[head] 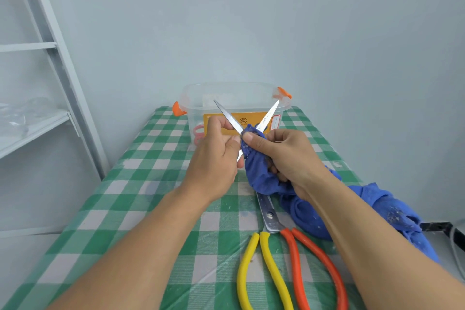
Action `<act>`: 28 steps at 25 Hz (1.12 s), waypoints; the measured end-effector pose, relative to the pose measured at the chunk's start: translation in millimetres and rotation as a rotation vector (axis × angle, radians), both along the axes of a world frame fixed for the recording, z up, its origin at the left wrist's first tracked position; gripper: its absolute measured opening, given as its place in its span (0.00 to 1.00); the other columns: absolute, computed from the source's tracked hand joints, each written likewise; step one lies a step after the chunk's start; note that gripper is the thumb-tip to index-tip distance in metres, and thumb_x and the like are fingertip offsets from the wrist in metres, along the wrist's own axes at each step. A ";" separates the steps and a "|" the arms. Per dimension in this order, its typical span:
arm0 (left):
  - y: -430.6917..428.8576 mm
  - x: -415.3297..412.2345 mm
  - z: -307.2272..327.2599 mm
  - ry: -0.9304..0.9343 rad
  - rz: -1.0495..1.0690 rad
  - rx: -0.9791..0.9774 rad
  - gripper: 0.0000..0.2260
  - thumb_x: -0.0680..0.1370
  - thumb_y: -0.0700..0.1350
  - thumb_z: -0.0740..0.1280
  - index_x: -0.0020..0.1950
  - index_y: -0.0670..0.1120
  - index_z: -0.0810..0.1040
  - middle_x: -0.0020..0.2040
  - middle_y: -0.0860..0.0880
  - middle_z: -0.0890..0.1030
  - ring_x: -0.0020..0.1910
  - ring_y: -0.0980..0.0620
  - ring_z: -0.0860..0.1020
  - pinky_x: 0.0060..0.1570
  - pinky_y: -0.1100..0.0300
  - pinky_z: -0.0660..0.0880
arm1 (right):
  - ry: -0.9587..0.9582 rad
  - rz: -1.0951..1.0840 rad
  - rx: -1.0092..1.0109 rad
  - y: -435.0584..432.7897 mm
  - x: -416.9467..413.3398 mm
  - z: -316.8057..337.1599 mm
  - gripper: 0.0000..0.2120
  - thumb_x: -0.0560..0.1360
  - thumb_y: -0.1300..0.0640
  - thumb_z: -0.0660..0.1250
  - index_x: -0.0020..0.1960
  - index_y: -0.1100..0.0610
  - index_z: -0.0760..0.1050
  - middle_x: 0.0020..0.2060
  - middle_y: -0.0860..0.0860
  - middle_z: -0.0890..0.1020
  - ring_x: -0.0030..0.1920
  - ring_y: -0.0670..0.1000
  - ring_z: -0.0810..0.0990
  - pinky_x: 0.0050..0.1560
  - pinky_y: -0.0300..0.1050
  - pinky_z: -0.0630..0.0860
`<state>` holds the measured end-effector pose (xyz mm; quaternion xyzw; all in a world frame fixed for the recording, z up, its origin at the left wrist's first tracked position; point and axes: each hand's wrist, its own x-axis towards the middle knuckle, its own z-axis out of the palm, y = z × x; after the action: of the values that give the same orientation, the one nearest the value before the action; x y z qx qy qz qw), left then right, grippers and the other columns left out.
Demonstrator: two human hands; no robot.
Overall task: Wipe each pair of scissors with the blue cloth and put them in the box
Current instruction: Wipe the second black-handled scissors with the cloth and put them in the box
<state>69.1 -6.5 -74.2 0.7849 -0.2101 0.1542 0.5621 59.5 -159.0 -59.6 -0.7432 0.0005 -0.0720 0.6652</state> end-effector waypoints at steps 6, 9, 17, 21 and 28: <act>4.7 3.6 -0.7 0.044 0.018 -0.063 0.03 0.84 0.39 0.57 0.56 0.46 0.66 0.32 0.46 0.77 0.20 0.54 0.69 0.25 0.60 0.65 | -0.011 0.116 0.078 -9.3 3.2 -6.4 0.05 0.75 0.63 0.73 0.48 0.61 0.78 0.34 0.57 0.80 0.26 0.52 0.67 0.23 0.39 0.63; 4.0 3.3 -0.6 0.038 0.016 -0.051 0.05 0.84 0.39 0.58 0.55 0.48 0.65 0.33 0.48 0.77 0.20 0.57 0.70 0.25 0.63 0.65 | 0.006 0.108 0.089 -6.4 5.8 -10.8 0.04 0.77 0.62 0.70 0.50 0.62 0.79 0.35 0.59 0.78 0.29 0.53 0.66 0.23 0.39 0.61; 1.1 0.7 0.1 -0.039 0.016 0.068 0.06 0.84 0.39 0.58 0.58 0.48 0.63 0.33 0.50 0.78 0.22 0.61 0.72 0.29 0.60 0.65 | -0.005 0.031 0.110 1.6 -1.9 -2.1 0.13 0.75 0.54 0.74 0.38 0.60 0.76 0.24 0.52 0.73 0.20 0.47 0.69 0.20 0.37 0.63; -0.7 -2.1 1.5 -0.061 0.018 0.113 0.06 0.84 0.38 0.58 0.57 0.47 0.63 0.33 0.52 0.77 0.21 0.61 0.73 0.27 0.67 0.64 | 0.080 0.017 0.095 -1.3 0.9 1.3 0.16 0.70 0.51 0.78 0.35 0.57 0.73 0.23 0.53 0.72 0.20 0.51 0.66 0.23 0.39 0.61; -0.3 -3.0 1.0 -0.053 0.002 0.087 0.06 0.84 0.38 0.58 0.57 0.47 0.64 0.32 0.53 0.77 0.21 0.61 0.73 0.26 0.69 0.64 | 0.045 0.064 0.031 -0.5 -0.1 -2.9 0.13 0.70 0.54 0.78 0.37 0.58 0.76 0.26 0.54 0.75 0.21 0.49 0.69 0.22 0.37 0.63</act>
<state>66.1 -6.8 -73.2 0.8045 -0.2307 0.1663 0.5215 59.4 -159.4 -62.5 -0.7338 -0.0072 -0.0339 0.6785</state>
